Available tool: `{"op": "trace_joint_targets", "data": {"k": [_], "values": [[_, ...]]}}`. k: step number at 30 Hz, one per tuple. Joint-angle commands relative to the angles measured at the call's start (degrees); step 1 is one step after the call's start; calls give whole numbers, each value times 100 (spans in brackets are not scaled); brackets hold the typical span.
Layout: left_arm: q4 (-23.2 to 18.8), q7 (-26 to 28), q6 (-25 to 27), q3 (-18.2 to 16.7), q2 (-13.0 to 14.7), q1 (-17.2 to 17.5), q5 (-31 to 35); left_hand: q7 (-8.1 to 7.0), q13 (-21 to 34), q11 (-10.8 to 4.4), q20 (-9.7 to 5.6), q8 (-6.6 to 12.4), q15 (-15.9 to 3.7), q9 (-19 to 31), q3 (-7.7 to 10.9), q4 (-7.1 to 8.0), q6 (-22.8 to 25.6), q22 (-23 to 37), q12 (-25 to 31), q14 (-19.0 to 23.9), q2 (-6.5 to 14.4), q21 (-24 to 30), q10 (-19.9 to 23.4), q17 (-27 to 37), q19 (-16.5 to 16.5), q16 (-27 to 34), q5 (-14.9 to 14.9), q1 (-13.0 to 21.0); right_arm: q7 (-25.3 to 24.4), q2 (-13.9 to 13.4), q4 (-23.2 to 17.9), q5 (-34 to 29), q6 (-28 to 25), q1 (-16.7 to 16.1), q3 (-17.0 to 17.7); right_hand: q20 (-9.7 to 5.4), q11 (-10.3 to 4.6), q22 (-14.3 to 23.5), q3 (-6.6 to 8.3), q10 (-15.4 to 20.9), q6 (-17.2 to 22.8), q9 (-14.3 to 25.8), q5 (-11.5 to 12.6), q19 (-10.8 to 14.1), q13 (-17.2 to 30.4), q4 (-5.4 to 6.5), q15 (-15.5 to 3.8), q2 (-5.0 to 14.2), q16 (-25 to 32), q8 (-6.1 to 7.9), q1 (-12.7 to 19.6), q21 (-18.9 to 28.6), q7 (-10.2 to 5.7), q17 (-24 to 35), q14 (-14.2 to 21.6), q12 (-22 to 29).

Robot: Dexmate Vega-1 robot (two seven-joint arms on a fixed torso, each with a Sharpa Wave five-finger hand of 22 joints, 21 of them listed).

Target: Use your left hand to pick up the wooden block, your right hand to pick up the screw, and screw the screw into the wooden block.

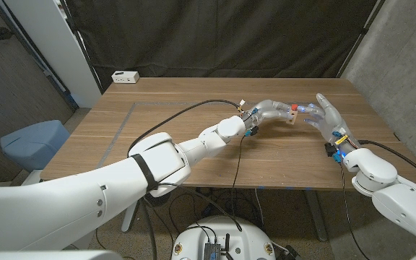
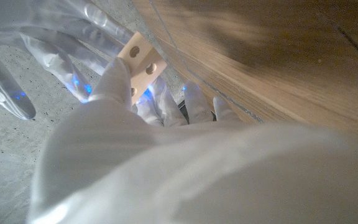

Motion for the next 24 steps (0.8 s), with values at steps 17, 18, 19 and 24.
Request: {"op": "trace_joint_targets", "data": {"k": [17,18,19,24], "values": [[-44,90,-378,24,42,75,133,195,818,-2,-36,55,-298,17,234,201,579,14,125,54,187,6,77,9,1,-4,21,-10,-70,137,52,-104,54,30,4,53,119,14,-22,-262,-901,31,9,302,22,-55,60,-10,7,-369,70,74,-166,17,70,-110],[-46,93,-398,21,45,81,139,195,818,2,-37,55,-301,17,235,197,578,14,125,53,184,7,76,8,2,-5,21,-6,-62,135,56,-108,62,29,4,53,149,14,-24,-294,-981,31,9,312,22,-57,58,-12,0,-390,71,72,-179,18,57,-113],[-50,98,-420,20,49,86,147,196,819,1,-40,57,-299,17,234,199,582,14,123,53,185,6,71,10,1,-4,21,-9,-45,139,65,-104,81,29,5,52,150,15,-24,-310,-1037,32,8,320,22,-58,60,-13,-3,-404,72,71,-190,18,56,-113],[-71,120,-535,9,68,120,187,205,821,-11,-37,57,-300,17,235,194,583,14,123,55,182,6,68,10,2,-3,21,-4,44,127,111,-94,134,54,-6,42,164,15,-29,-393,-1217,33,6,370,23,-60,62,-17,-22,-433,73,75,-205,20,17,-118]]}}
